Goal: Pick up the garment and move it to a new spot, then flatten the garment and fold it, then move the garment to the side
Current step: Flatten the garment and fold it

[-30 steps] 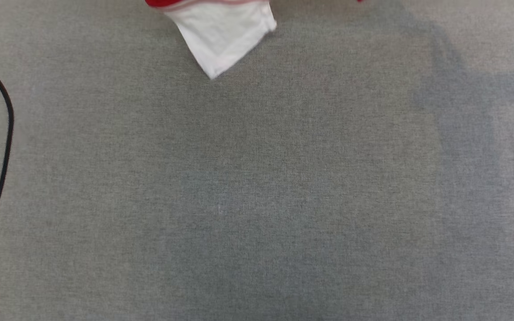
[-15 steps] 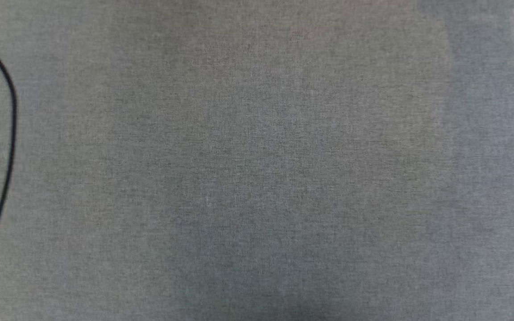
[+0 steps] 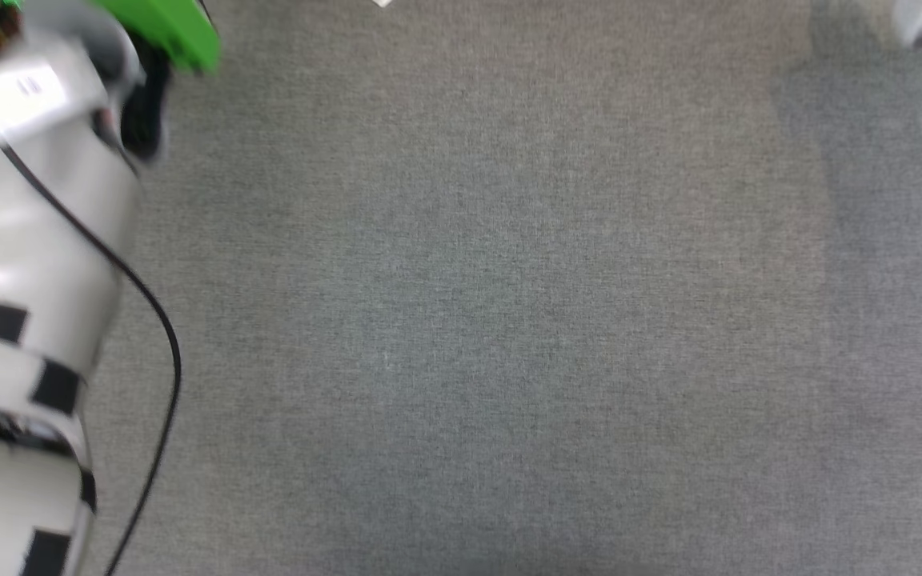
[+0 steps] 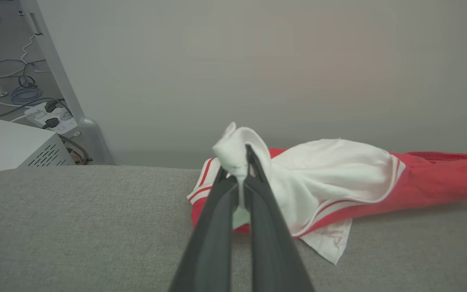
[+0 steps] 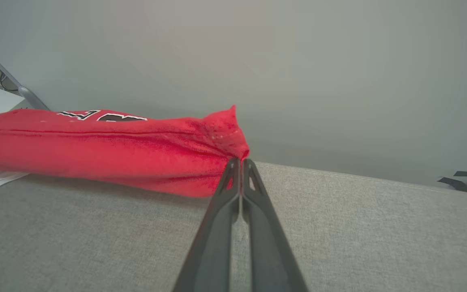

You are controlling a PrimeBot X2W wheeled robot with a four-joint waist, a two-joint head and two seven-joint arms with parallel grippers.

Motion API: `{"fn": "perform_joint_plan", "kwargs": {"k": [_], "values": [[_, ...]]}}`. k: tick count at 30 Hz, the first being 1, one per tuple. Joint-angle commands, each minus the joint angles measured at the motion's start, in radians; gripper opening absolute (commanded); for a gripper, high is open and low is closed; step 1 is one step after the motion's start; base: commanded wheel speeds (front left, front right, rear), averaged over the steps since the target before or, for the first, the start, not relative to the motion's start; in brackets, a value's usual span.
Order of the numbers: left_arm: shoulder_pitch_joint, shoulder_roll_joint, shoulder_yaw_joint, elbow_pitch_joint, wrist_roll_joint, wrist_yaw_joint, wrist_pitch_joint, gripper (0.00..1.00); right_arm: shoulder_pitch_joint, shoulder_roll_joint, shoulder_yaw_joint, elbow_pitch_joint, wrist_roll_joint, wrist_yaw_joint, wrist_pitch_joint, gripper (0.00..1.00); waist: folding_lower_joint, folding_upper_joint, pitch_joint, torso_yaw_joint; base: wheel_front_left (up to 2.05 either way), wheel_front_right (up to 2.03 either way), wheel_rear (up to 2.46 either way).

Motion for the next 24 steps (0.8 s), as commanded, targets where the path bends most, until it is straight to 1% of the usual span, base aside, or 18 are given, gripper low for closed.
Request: {"fn": "perform_joint_plan", "kwargs": {"k": [1, 4, 7, 10, 15, 17, 20, 24], "values": [[0.071, 0.005, -0.014, -0.031, -0.029, -0.003, -0.008, 0.00, 0.072, -0.011, 0.012, -0.019, 0.032, -0.002, -0.015, 0.00, -0.0001, 0.0000, -0.059, 0.013, 0.00, 0.00, 0.00], [0.198, 0.023, -0.040, -0.106, -0.094, -0.003, -0.010, 0.00, 0.203, -0.031, 0.038, -0.057, 0.073, -0.002, -0.039, 0.00, -0.0001, 0.0000, -0.108, 0.019, 0.00, 0.00, 0.00], [0.317, 0.064, -0.057, -0.167, -0.134, -0.003, -0.012, 0.00, 0.332, -0.052, 0.047, -0.105, 0.109, -0.002, -0.066, 0.00, -0.0001, 0.0000, -0.160, 0.022, 0.00, 0.00, 0.00], [0.422, 0.098, -0.054, -0.212, -0.144, -0.003, -0.014, 0.00, 0.448, -0.071, 0.047, -0.154, 0.125, -0.002, -0.088, 0.00, -0.0001, 0.0000, -0.214, 0.025, 0.00, 0.00, 0.00], [0.584, 0.116, -0.008, -0.303, -0.131, 0.001, -0.014, 0.00, 0.658, -0.112, -0.002, -0.240, 0.140, -0.002, -0.102, 0.00, -0.0001, 0.0000, -0.308, 0.052, 0.00, 0.00, 0.00], [0.647, 0.124, 0.001, -0.342, -0.119, 0.013, -0.014, 0.00, 0.745, -0.116, -0.034, -0.281, 0.139, -0.002, -0.097, 0.00, -0.0001, 0.0000, -0.342, 0.056, 0.00, 0.00, 0.00], [0.749, 0.138, 0.005, -0.407, -0.109, 0.043, -0.014, 0.00, 0.885, -0.110, -0.095, -0.355, 0.125, -0.002, -0.071, 0.00, -0.0001, 0.0000, -0.382, 0.059, 0.00, 0.00, 0.00], [0.874, 0.166, -0.013, -0.495, -0.101, 0.096, -0.006, 0.00, 1.066, -0.074, -0.191, -0.478, 0.076, -0.002, -0.017, 0.00, -0.0001, 0.0000, -0.424, 0.052, 0.00, 0.00, 0.00]]}}
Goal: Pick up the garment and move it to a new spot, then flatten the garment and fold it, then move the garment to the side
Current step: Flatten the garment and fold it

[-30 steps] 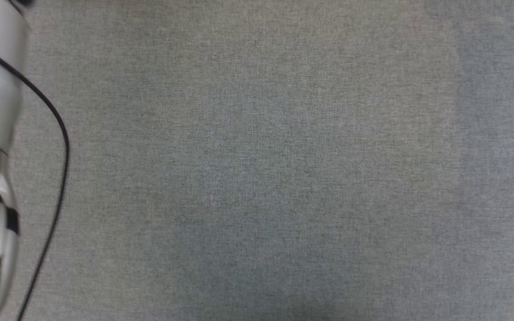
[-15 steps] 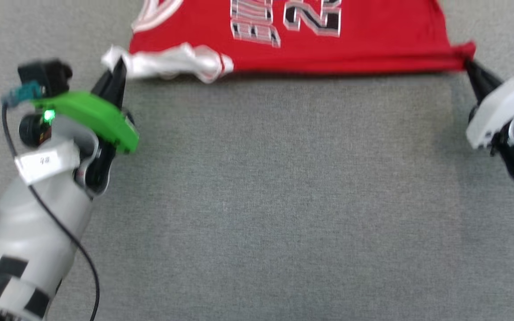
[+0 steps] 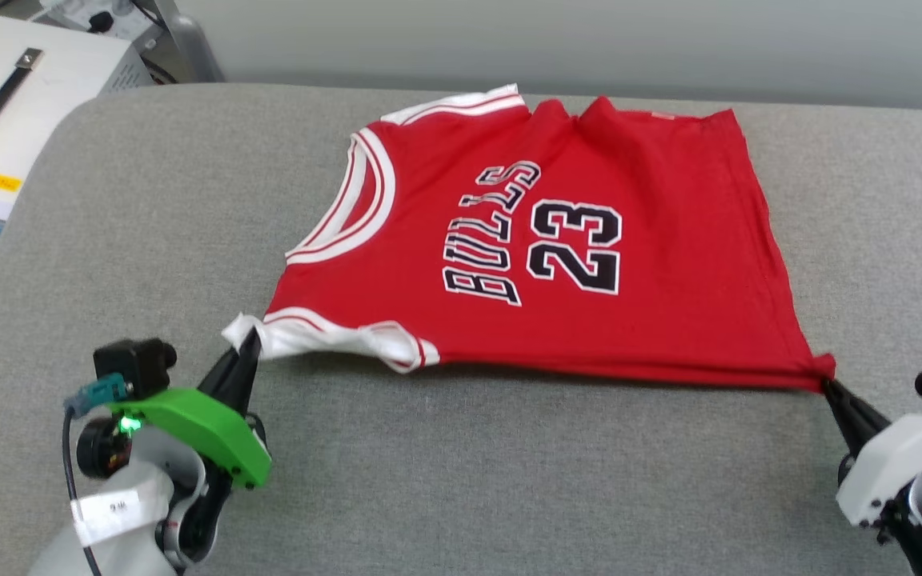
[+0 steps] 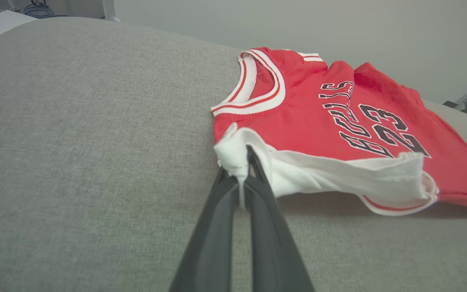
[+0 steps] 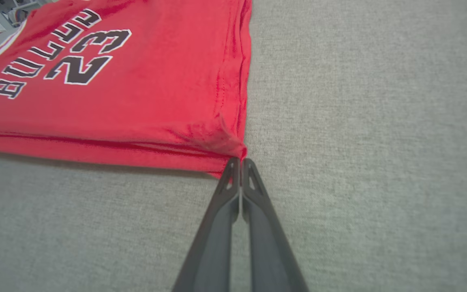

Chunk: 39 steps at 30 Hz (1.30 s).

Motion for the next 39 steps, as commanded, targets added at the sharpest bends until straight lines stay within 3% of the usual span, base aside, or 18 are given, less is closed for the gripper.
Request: {"fn": "perform_joint_plan", "kwargs": {"k": [1, 6, 12, 18, 22, 28, 39], "values": [[0.051, 0.024, 0.003, -0.026, 0.003, 0.025, 0.004, 0.00, 0.066, 0.015, -0.044, -0.039, -0.019, -0.002, 0.023, 0.00, 0.0002, 0.0000, -0.068, 0.006, 0.00, 0.00, 0.00], [0.207, 0.060, -0.004, -0.160, -0.016, 0.108, 0.026, 0.00, 0.294, 0.134, -0.220, -0.220, -0.102, -0.002, 0.128, 0.00, 0.0002, 0.0000, -0.103, -0.001, 0.00, 0.00, 0.00], [0.371, 0.108, 0.005, -0.312, -0.047, 0.208, 0.044, 0.00, 0.502, 0.283, -0.361, -0.436, -0.216, -0.002, 0.271, 0.00, 0.0002, 0.0000, -0.134, -0.009, 0.00, 0.00, 0.00], [0.495, 0.149, 0.009, -0.468, -0.075, 0.294, 0.075, 0.00, 0.621, 0.356, -0.421, -0.563, -0.259, -0.002, 0.382, 0.00, 0.0002, 0.0000, -0.150, -0.016, 0.00, 0.00, 0.00], [0.522, 0.177, 0.017, -0.548, -0.081, 0.326, 0.094, 0.00, 0.653, 0.375, -0.443, -0.614, -0.269, -0.002, 0.419, 0.00, 0.0002, 0.0000, -0.139, -0.017, 0.00, 0.00, 0.00], [0.453, 0.202, 0.009, -0.589, -0.051, 0.319, 0.132, 0.00, 0.603, 0.371, -0.442, -0.649, -0.291, -0.002, 0.443, 0.00, 0.0002, 0.0000, -0.102, -0.019, 0.00, 0.00, 0.00], [0.177, 0.152, -0.008, -0.456, 0.003, 0.195, 0.160, 0.00, 0.376, 0.303, -0.425, -0.598, -0.302, -0.002, 0.439, 0.00, 0.0002, 0.0000, 0.018, -0.010, 0.00, 0.00, 0.00]]}}
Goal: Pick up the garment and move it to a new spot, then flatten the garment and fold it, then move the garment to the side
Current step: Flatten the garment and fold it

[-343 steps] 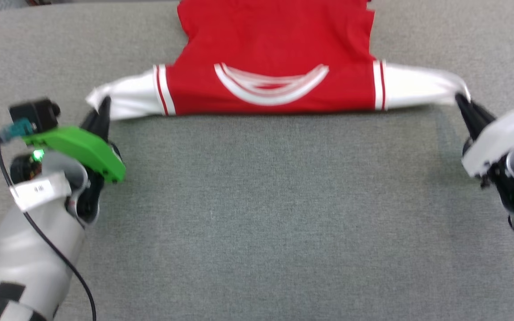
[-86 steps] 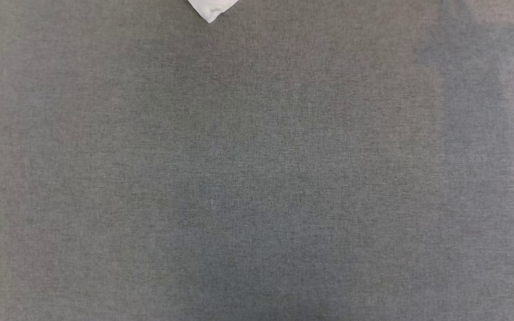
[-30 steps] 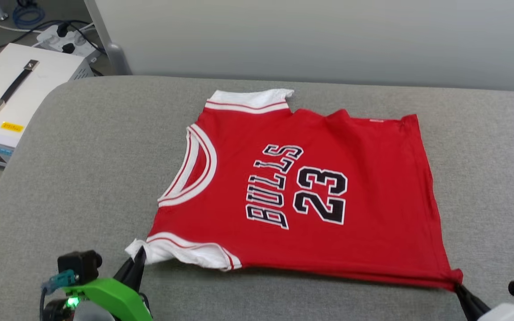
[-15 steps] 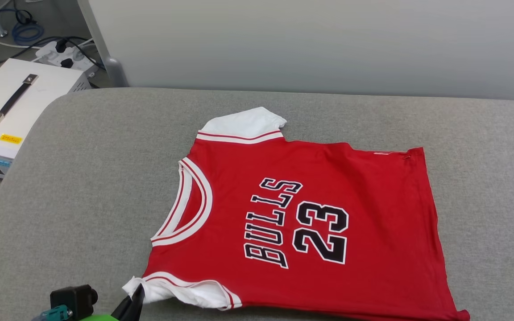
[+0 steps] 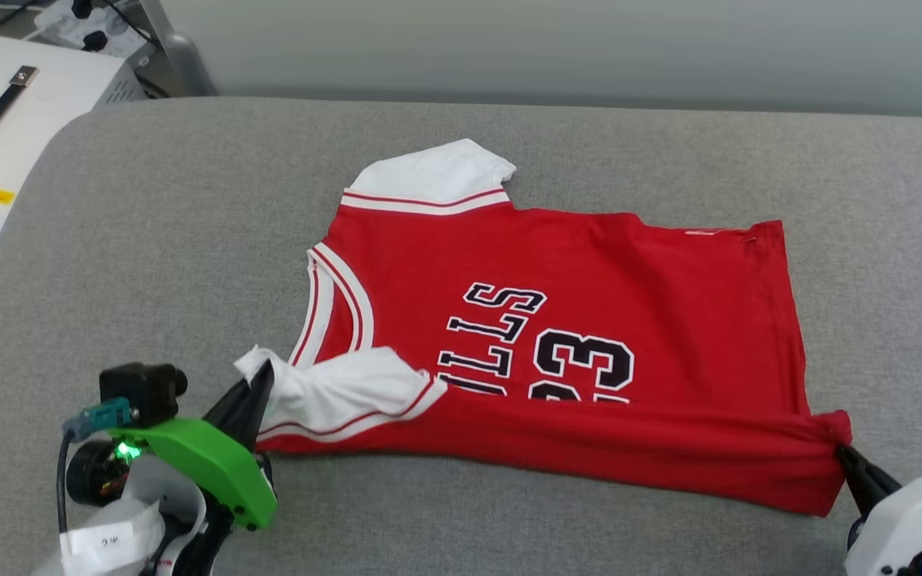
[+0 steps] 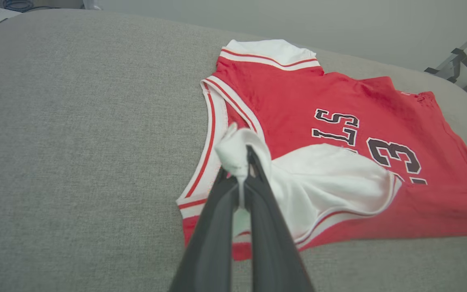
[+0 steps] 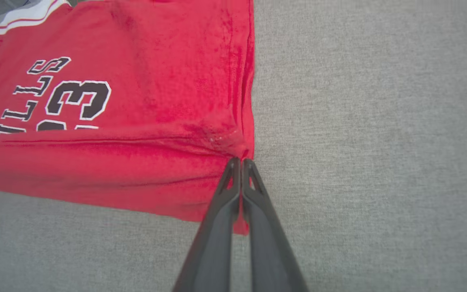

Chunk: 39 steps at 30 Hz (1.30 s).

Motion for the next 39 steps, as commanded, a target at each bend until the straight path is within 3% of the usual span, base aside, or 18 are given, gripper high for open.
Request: {"fn": "perform_joint_plan", "kwargs": {"k": [1, 9, 18, 19, 20, 22, 23, 24, 25, 26, 32, 39], "values": [[-0.043, -0.015, 0.001, 0.022, 0.010, -0.014, -0.005, 0.00, -0.037, -0.014, 0.003, 0.013, -0.003, -0.001, -0.006, 0.00, 0.0001, -0.0001, 0.049, 0.006, 0.00, 0.00, 0.00], [-0.178, -0.092, -0.022, 0.195, 0.013, -0.098, -0.005, 0.00, -0.161, -0.070, 0.053, 0.106, 0.009, -0.001, -0.010, 0.00, 0.0001, -0.0001, 0.123, 0.012, 0.00, 0.00, 0.00], [-0.233, -0.169, -0.067, 0.395, -0.004, -0.181, 0.017, 0.00, -0.187, -0.075, 0.104, 0.228, 0.018, -0.001, -0.045, 0.00, 0.0001, -0.0001, 0.124, 0.016, 0.00, 0.00, 0.00], [-0.236, -0.176, -0.070, 0.411, -0.007, -0.187, 0.020, 0.09, -0.185, -0.074, 0.106, 0.238, 0.020, -0.001, -0.049, 0.00, 0.0001, -0.0001, 0.122, 0.017, 0.00, 0.00, 0.00], [-0.239, -0.184, -0.070, 0.431, -0.012, -0.192, 0.020, 0.35, -0.183, -0.074, 0.109, 0.249, 0.022, -0.001, -0.057, 0.00, 0.0001, -0.0001, 0.119, 0.017, 0.00, 0.00, 0.00], [-0.246, -0.194, -0.072, 0.464, -0.016, -0.198, 0.021, 1.00, -0.180, -0.071, 0.120, 0.266, 0.028, -0.001, -0.071, 0.00, 0.0001, -0.0001, 0.111, 0.016, 0.00, 0.00, 0.00], [-0.248, -0.197, -0.072, 0.477, -0.018, -0.201, 0.020, 1.00, -0.179, -0.069, 0.122, 0.273, 0.031, -0.001, -0.079, 0.10, 0.0001, -0.0001, 0.105, 0.016, 0.00, 0.00, 0.00], [-0.249, -0.202, -0.071, 0.490, -0.019, -0.203, 0.015, 1.00, -0.177, -0.066, 0.126, 0.279, 0.038, -0.001, -0.090, 0.40, 0.0001, -0.0001, 0.098, 0.015, 0.00, 0.00, 0.00], [-0.250, -0.205, -0.071, 0.501, -0.020, -0.205, 0.011, 1.00, -0.175, -0.063, 0.129, 0.283, 0.046, -0.001, -0.100, 0.90, 0.0001, -0.0001, 0.091, 0.014, 0.00, 0.00, 0.00], [-0.250, -0.208, -0.072, 0.514, -0.020, -0.207, 0.008, 1.00, -0.173, -0.062, 0.131, 0.283, 0.049, -0.001, -0.122, 1.00, 0.0001, -0.0001, 0.083, 0.014, 0.00, 0.00, 0.00], [-0.250, -0.206, -0.052, 0.569, -0.023, -0.184, -0.029, 1.00, -0.165, -0.059, 0.138, 0.268, 0.048, -0.001, -0.291, 1.00, 0.0001, -0.0001, 0.033, 0.004, 0.00, 0.00, 0.00], [-0.236, -0.159, -0.035, 0.566, -0.014, -0.147, -0.045, 1.00, -0.148, -0.035, 0.113, 0.261, -0.001, -0.001, -0.468, 1.00, 0.0001, -0.0001, -0.020, -0.012, 0.00, 0.00, 0.00]]}}
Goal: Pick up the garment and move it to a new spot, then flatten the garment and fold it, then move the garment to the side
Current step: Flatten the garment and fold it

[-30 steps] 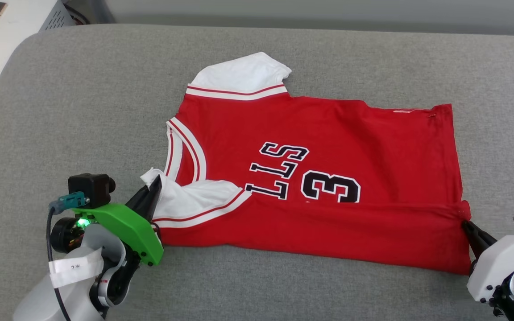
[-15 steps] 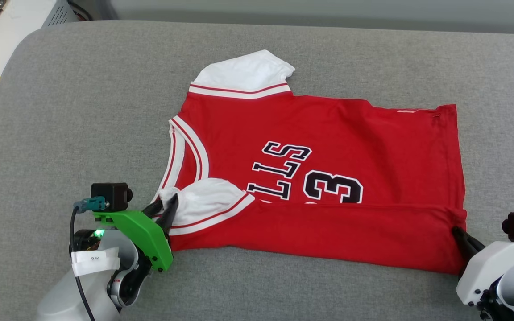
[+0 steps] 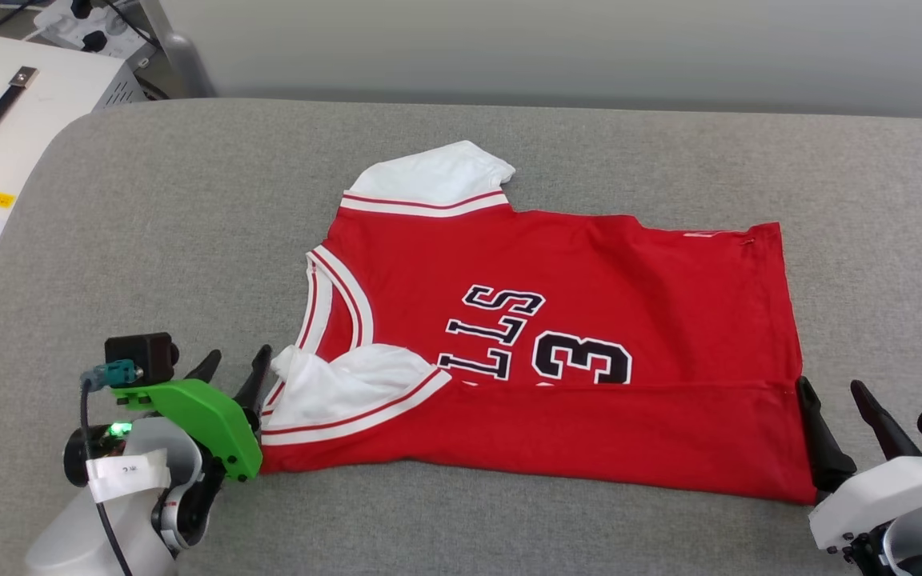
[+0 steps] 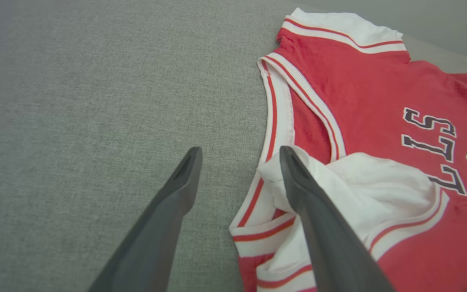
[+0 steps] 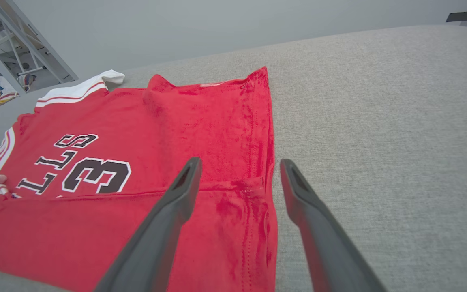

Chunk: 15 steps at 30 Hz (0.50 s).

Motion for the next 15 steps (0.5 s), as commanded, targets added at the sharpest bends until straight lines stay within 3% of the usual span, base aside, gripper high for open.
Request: {"fn": "perform_joint_plan", "kwargs": {"k": [1, 4, 15], "values": [[0.002, 0.018, 0.006, -0.007, -0.005, 0.008, 0.002, 1.00, 0.013, 0.005, -0.010, -0.005, -0.015, -0.001, -0.018, 1.00, -0.0001, 0.0000, -0.022, -0.011, 0.00, 0.00, 0.00], [0.012, 0.052, 0.011, -0.049, -0.027, 0.010, 0.058, 1.00, 0.028, 0.025, -0.027, -0.018, -0.026, -0.001, -0.040, 1.00, -0.0001, 0.0000, -0.032, -0.017, 0.00, 0.00, 0.00], [0.089, 0.220, -0.012, -0.288, -0.158, 0.016, 0.413, 1.00, 0.058, 0.076, -0.062, -0.063, -0.052, -0.001, -0.029, 1.00, -0.0001, 0.0000, -0.012, -0.040, 0.00, 0.00, 0.00]]}}
